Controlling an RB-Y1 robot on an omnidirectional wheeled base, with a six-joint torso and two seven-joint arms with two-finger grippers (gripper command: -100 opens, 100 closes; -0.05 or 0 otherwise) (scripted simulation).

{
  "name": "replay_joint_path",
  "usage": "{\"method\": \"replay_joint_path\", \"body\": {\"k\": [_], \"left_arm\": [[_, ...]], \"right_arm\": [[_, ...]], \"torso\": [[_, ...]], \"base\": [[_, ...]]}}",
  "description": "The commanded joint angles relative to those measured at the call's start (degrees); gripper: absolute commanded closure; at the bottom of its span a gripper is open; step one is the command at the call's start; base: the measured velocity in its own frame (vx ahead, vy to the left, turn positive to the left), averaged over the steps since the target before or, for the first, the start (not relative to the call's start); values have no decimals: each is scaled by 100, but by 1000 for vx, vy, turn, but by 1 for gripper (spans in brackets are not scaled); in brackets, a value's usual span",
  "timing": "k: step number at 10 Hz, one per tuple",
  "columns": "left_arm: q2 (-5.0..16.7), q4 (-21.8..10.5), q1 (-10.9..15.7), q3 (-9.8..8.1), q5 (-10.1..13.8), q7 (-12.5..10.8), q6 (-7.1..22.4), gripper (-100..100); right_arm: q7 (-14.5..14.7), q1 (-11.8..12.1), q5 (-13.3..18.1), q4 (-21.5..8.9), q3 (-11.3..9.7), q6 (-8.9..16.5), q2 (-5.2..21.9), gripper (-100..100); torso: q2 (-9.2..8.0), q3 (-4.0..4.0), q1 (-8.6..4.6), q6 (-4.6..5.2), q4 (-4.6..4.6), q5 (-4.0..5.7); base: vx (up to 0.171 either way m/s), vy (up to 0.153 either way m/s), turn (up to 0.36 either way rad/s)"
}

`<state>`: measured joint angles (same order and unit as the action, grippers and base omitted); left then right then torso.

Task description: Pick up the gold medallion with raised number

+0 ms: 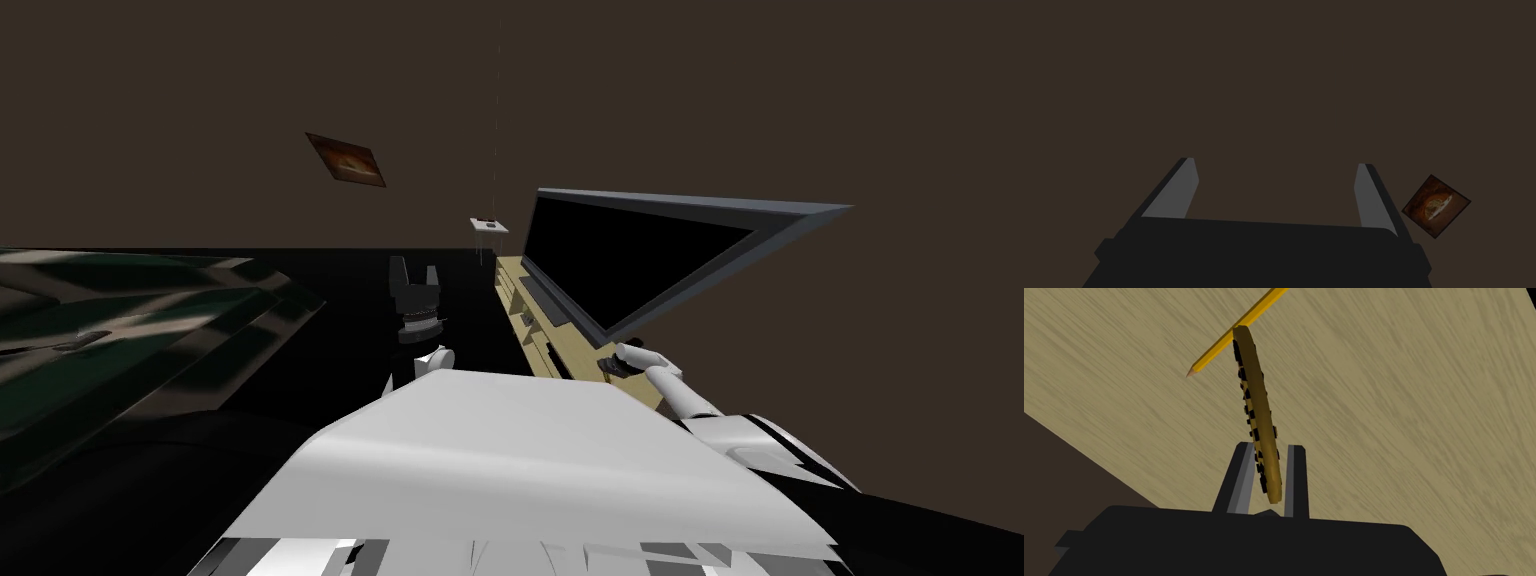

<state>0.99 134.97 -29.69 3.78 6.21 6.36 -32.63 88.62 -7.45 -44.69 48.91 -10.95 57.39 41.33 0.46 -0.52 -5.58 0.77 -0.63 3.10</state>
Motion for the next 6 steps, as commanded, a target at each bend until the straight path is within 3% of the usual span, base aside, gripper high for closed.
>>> {"method": "replay_joint_path", "body": {"k": [1, 2, 3, 5, 6], "left_arm": [[0, 0, 0, 0, 0, 0, 0, 0], [0, 0, 0, 0, 0, 0, 0, 0], [0, 0, -1, -1, 0, 0, 0, 0], [0, 0, 0, 0, 0, 0, 0, 0], [0, 0, 0, 0, 0, 0, 0, 0]], "right_arm": [[207, -8, 3, 33, 10, 88, -3, 100], [422, -297, -135, -243, 295, 354, -238, 100], [591, -514, -135, -243, 403, 462, -238, 100], [915, -602, -135, -243, 403, 763, -238, 100], [1038, -602, -135, -243, 403, 763, -238, 100]], "torso": [[0, 0, 0, 0, 0, 0], [2, -2, -4, 5, -2, 1], [-1, -2, 5, 10, -5, 6], [-10, 6, 0, 4, 3, 3], [-5, 3, -5, 2, 2, 5]], "base": [[6, -6, 23], [-32, 14, -300], [-62, 17, -322], [-22, -4, -43], [6, -7, 22]]}}
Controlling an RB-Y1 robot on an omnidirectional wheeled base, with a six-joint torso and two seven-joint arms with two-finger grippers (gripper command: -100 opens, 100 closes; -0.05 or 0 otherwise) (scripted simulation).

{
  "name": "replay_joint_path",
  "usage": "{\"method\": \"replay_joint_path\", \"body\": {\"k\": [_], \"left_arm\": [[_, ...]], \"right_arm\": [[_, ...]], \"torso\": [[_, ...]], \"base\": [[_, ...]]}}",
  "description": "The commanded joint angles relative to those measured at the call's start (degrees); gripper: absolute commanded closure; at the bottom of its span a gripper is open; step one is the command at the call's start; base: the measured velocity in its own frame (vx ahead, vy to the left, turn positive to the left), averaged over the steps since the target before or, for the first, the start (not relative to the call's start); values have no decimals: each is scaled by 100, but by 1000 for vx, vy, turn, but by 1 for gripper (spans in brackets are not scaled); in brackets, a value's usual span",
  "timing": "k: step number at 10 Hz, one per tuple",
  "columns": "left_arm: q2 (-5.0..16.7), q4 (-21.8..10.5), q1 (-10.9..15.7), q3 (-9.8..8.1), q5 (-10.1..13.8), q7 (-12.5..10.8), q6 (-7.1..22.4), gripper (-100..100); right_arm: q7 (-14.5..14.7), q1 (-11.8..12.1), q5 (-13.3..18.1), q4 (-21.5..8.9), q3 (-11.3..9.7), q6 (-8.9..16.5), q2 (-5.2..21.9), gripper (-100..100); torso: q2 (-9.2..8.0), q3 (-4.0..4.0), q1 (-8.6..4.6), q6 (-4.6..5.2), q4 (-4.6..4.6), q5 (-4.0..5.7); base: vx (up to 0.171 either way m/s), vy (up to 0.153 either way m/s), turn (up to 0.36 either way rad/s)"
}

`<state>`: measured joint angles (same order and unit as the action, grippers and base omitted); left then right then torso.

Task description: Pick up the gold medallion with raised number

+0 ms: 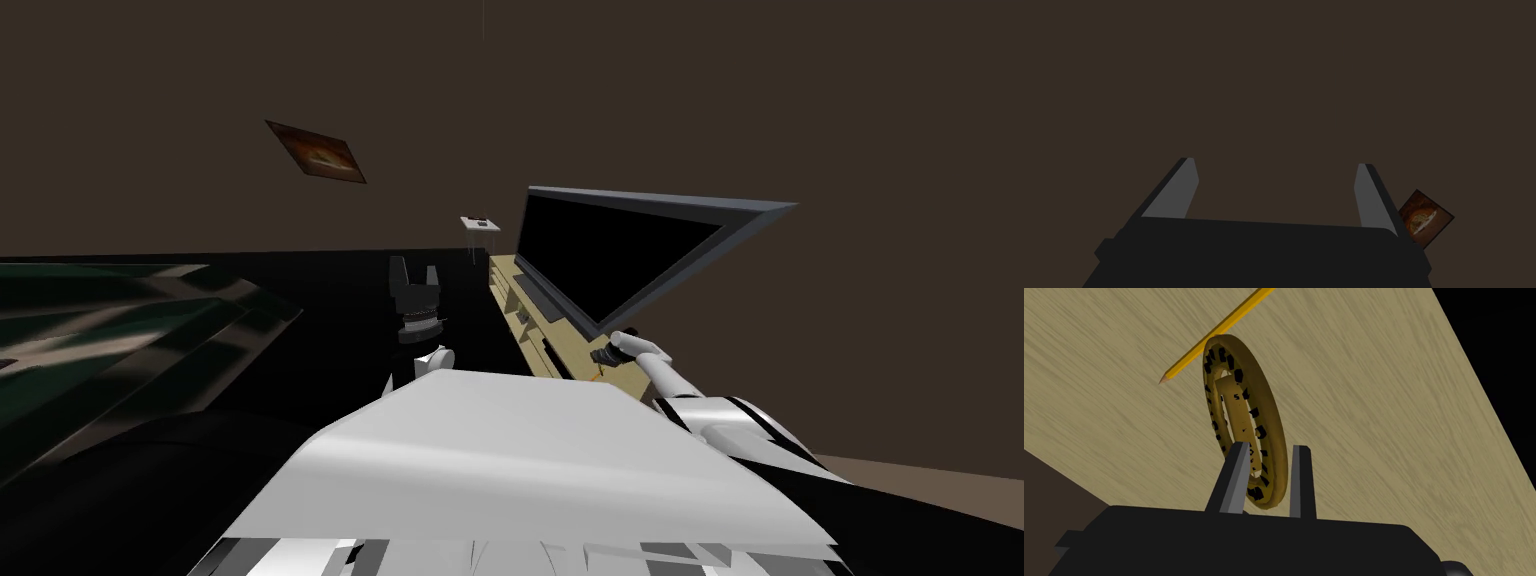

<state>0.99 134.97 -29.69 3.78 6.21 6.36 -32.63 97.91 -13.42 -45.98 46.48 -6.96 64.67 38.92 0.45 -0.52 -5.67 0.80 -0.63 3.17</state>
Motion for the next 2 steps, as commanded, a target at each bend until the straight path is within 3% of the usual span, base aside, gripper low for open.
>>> {"method": "replay_joint_path", "body": {"k": [1, 2], "left_arm": [[0, 0, 0, 0, 0, 0, 0, 0], [0, 0, 0, 0, 0, 0, 0, 0]], "right_arm": [[0, 0, 0, 0, 0, 0, 0, 100], [37, -4, -1, -5, 2, 11, 3, 0]], "torso": [[0, 0, 0, 0, 0, 0], [1, -1, -2, 0, -1, 3]], "base": [[0, 0, 0], [0, 0, 0]]}}
